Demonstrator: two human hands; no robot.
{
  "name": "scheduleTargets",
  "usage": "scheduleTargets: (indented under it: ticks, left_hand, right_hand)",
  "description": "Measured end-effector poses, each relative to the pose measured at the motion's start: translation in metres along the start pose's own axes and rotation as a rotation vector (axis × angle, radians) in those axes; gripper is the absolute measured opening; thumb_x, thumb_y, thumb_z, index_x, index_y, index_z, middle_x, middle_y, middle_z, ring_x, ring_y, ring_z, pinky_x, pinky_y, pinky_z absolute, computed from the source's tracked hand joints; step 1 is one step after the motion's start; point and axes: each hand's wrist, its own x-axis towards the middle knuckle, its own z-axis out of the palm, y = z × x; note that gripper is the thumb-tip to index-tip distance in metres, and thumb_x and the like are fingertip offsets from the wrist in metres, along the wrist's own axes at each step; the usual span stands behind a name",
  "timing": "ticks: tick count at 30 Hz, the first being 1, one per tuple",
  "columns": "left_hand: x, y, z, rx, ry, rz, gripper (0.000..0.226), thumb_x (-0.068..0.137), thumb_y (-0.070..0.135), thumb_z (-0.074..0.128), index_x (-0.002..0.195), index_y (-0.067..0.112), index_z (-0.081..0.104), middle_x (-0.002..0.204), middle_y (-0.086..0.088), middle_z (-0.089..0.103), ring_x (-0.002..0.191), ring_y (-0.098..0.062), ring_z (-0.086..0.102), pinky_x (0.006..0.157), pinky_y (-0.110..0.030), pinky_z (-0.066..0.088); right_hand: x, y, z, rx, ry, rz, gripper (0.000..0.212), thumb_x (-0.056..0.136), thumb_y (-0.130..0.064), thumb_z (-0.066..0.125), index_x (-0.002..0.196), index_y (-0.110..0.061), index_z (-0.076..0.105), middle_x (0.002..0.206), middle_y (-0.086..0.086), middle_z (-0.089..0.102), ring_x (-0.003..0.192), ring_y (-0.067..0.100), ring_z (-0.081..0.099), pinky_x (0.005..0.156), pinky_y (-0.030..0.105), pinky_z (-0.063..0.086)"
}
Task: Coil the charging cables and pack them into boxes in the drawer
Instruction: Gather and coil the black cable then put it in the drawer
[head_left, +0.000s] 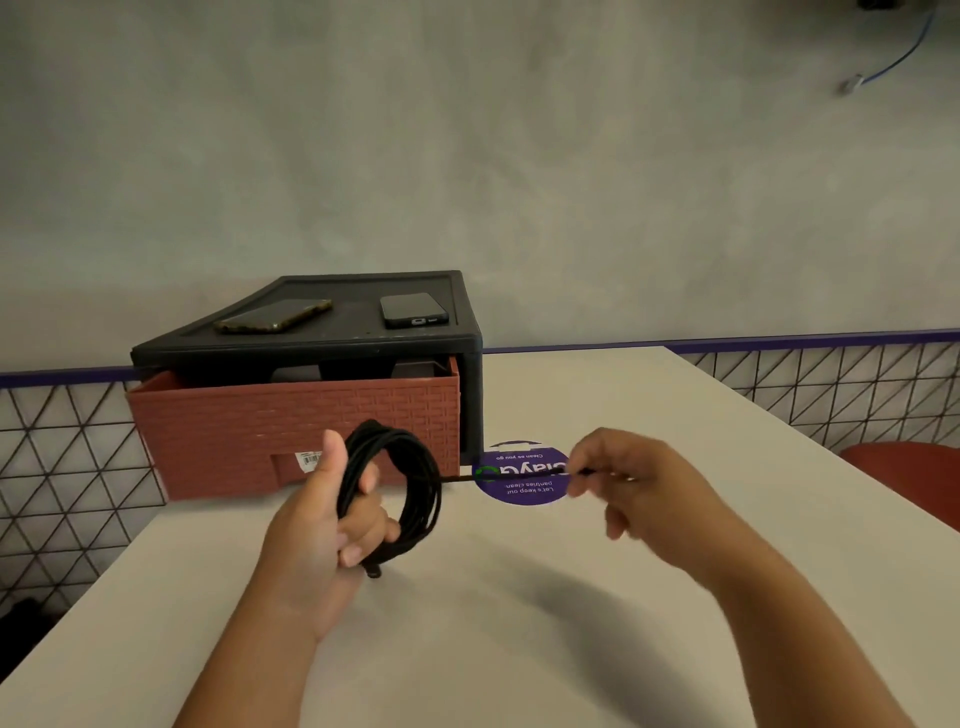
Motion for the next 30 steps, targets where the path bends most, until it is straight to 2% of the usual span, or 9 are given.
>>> scheduleTargets:
  ticks: [3,7,9,11,13,17,22,26,30]
  left_hand:
    - [-0.004,-0.001,0.008,-0.007,-0.077,-0.01,0.047,0.079,0.053,0.037,0.063,0.01,0.043,0.032,0.008,0.019,0.029,-0.007,0.017,0.054,-0.029,0.035]
    - [-0.005,-0.002,0.009,-0.064,-0.19,-0.013,0.053,0.066,0.067,0.061,0.054,0.015,0.053,0.031,0.009,0.022,0.028,-0.006,0.021,0.05,-0.026,0.041]
    - [-0.005,-0.001,0.007,-0.112,-0.247,-0.011,0.056,0.05,0.069,0.076,0.054,0.017,0.054,0.031,0.011,0.024,0.028,-0.006,0.022,0.047,-0.022,0.044]
    - [-0.007,0.0,0.009,-0.181,-0.269,-0.01,0.057,0.046,0.067,0.079,0.053,0.017,0.053,0.031,0.012,0.022,0.027,-0.006,0.021,0.046,-0.022,0.044]
    - [-0.009,-0.001,0.015,-0.249,-0.278,-0.002,0.053,0.05,0.064,0.078,0.052,0.017,0.053,0.034,0.011,0.013,0.028,-0.007,0.015,0.044,-0.021,0.043]
    - [-0.013,-0.005,0.023,-0.338,-0.311,0.006,0.05,0.055,0.063,0.073,0.052,0.017,0.053,0.037,0.008,0.009,0.031,-0.01,0.011,0.044,-0.02,0.043]
    - [-0.013,-0.009,0.023,-0.36,-0.329,0.034,0.051,0.054,0.062,0.077,0.052,0.017,0.052,0.037,0.008,0.01,0.032,-0.011,0.01,0.045,-0.021,0.045]
    - [-0.011,-0.014,0.025,-0.331,-0.306,0.028,0.055,0.05,0.064,0.079,0.052,0.017,0.052,0.034,0.008,0.012,0.031,-0.01,0.013,0.047,-0.021,0.045]
    - [-0.009,-0.018,0.023,-0.253,-0.299,0.029,0.062,0.045,0.073,0.074,0.054,0.016,0.051,0.029,0.011,0.026,0.027,-0.005,0.024,0.047,-0.023,0.046]
  right_hand:
    - [0.0,0.008,-0.012,-0.167,0.196,-0.03,0.04,0.084,0.012,0.041,0.067,-0.019,0.059,0.055,-0.011,0.056,0.048,0.009,0.052,0.043,0.011,0.034]
    - [0.002,0.015,-0.011,-0.391,0.488,-0.083,0.04,0.084,0.013,0.045,0.083,-0.018,0.07,0.088,-0.004,0.066,0.074,0.019,0.059,0.062,0.023,0.039]
    - [0.005,0.019,-0.005,-0.393,0.515,-0.042,0.037,0.087,0.007,0.045,0.097,-0.015,0.072,0.103,-0.002,0.068,0.086,0.021,0.063,0.07,0.023,0.04]
    - [0.008,0.019,0.005,-0.325,0.466,0.034,0.032,0.09,-0.004,0.047,0.108,-0.018,0.069,0.112,-0.001,0.067,0.096,0.018,0.061,0.071,0.019,0.039]
    - [0.009,0.017,0.017,-0.116,0.302,0.118,0.03,0.089,-0.016,0.054,0.118,-0.02,0.063,0.114,-0.002,0.064,0.097,0.013,0.056,0.067,0.013,0.038]
    - [0.004,0.004,0.043,0.58,-0.139,0.277,0.051,0.063,-0.041,0.062,0.111,-0.022,0.063,0.114,-0.006,0.064,0.108,0.007,0.055,0.082,0.028,0.035]
    - [-0.002,-0.002,0.061,0.957,-0.322,0.269,0.037,0.062,-0.036,0.062,0.097,-0.024,0.061,0.093,-0.009,0.062,0.085,0.007,0.054,0.08,0.032,0.035]
    - [-0.005,-0.004,0.067,1.048,-0.396,0.214,0.055,0.06,-0.035,0.068,0.11,-0.015,0.063,0.09,0.005,0.059,0.083,0.015,0.056,0.081,0.034,0.038]
    - [-0.004,-0.007,0.073,1.154,-0.154,0.246,0.035,0.056,-0.018,0.071,0.091,-0.013,0.068,0.085,0.006,0.059,0.074,0.016,0.055,0.076,0.032,0.045]
